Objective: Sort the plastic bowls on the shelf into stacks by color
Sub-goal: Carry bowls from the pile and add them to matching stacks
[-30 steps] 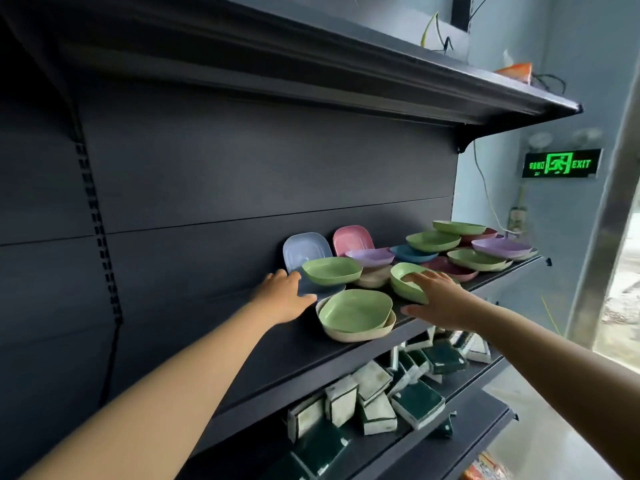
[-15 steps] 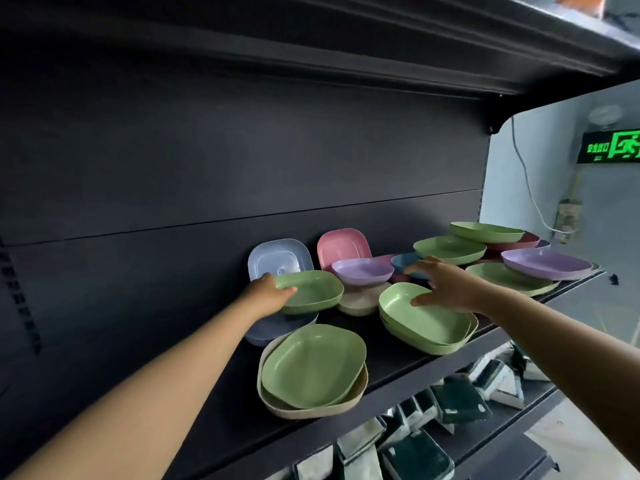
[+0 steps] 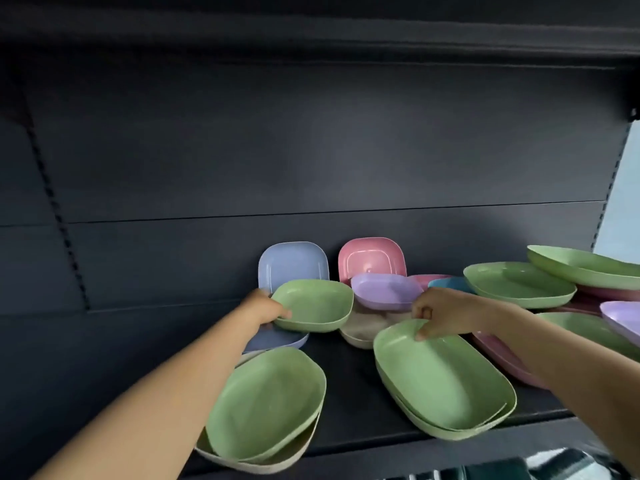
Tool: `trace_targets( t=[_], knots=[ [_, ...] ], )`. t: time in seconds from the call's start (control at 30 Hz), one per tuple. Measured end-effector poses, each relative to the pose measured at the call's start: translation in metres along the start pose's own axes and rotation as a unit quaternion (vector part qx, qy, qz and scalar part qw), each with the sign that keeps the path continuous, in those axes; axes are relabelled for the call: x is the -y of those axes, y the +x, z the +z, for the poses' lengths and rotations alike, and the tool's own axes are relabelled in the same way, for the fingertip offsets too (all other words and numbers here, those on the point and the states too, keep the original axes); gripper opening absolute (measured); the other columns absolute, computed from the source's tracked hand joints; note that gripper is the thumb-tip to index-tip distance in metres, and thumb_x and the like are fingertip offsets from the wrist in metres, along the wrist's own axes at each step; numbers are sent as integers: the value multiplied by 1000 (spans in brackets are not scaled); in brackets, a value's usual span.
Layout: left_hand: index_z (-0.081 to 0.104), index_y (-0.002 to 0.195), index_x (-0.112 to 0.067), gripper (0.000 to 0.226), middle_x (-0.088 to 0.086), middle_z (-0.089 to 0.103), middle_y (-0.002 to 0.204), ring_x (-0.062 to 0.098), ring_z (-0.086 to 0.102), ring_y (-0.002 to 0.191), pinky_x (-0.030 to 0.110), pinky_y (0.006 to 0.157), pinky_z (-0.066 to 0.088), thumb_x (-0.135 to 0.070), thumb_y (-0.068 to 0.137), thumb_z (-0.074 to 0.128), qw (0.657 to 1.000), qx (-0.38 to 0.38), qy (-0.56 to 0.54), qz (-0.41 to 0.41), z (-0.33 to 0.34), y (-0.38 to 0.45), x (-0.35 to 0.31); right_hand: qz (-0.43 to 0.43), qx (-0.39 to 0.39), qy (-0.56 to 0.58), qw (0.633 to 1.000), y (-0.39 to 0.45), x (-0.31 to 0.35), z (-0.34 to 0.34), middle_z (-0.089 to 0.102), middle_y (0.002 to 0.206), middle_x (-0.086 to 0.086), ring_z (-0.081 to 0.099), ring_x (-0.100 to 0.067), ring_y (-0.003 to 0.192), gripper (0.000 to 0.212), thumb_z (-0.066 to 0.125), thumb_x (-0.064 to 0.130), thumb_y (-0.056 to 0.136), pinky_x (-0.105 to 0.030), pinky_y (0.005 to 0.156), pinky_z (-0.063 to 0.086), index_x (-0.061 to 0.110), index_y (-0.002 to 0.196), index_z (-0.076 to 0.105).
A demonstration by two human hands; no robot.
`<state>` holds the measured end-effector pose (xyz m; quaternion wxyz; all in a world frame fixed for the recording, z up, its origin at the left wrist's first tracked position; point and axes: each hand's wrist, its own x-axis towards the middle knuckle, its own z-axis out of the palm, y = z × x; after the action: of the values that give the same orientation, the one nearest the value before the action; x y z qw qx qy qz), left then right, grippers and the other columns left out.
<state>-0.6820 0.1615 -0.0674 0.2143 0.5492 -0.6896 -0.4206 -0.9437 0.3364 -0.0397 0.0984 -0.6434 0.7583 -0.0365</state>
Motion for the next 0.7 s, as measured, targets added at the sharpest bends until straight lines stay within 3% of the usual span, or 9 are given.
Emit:
trace_targets(
  t=[0.1, 0.2, 0.3, 0.4, 0.47, 0.57, 0.7],
  knots=[
    [49, 78, -8, 20, 7, 52, 65, 15, 46, 51, 20, 41, 34, 2, 81, 67, 999, -2, -39, -25, 3, -4, 0, -21, 5, 63, 998, 4, -7, -6, 49, 58, 11, 43, -3, 54, 24, 69, 20, 81, -12, 52, 34, 25, 63, 55],
    [46, 71, -9, 24, 6, 47, 60, 15, 41, 48, 21, 42, 31, 2, 83, 64, 997, -19, -63, -27, 1, -14, -3, -30, -31, 193, 980, 2, -14, -12, 55, 63, 8, 48, -7, 60, 18, 70, 13, 82, -19, 62, 39, 18, 66, 63],
    [46, 76, -9, 21, 7, 50, 67, 16, 42, 53, 22, 44, 33, -3, 86, 63, 993, -53, -109, -13, -4, -19, -5, -34, -64, 280, 957, 2, -18, -21, 56, 68, 2, 49, -10, 64, 14, 69, 14, 84, -23, 65, 40, 10, 72, 63],
    [53, 93, -5, 8, 10, 57, 83, 17, 50, 62, 25, 53, 37, -4, 89, 59, 981, -86, -174, 1, -11, -25, -7, -21, -90, 320, 943, 7, -16, -29, 59, 74, -2, 53, -12, 68, 21, 63, 22, 90, -26, 68, 41, 1, 86, 62],
    [51, 87, -7, 7, 9, 56, 82, 16, 48, 59, 22, 48, 37, -4, 92, 55, 973, -108, -206, 1, -17, -30, -8, -6, -107, 356, 928, 11, -9, -31, 62, 82, -9, 56, -19, 74, 25, 59, 24, 92, -33, 72, 42, -1, 94, 61],
    [50, 86, -8, 8, 6, 54, 76, 15, 45, 53, 18, 36, 34, -7, 93, 54, 963, -143, -229, 10, -31, -42, -5, -1, -100, 431, 897, 14, 12, -36, 65, 88, -15, 61, -26, 74, 19, 57, 17, 93, -30, 65, 49, 0, 100, 62],
    [53, 81, -8, 11, 8, 57, 72, 18, 47, 53, 25, 49, 37, -6, 92, 54, 955, -172, -238, 36, -58, -63, 8, -32, -66, 484, 872, 9, 55, -44, 72, 80, -9, 70, -18, 64, 6, 63, 5, 88, -24, 53, 56, 4, 93, 66]
  ],
)
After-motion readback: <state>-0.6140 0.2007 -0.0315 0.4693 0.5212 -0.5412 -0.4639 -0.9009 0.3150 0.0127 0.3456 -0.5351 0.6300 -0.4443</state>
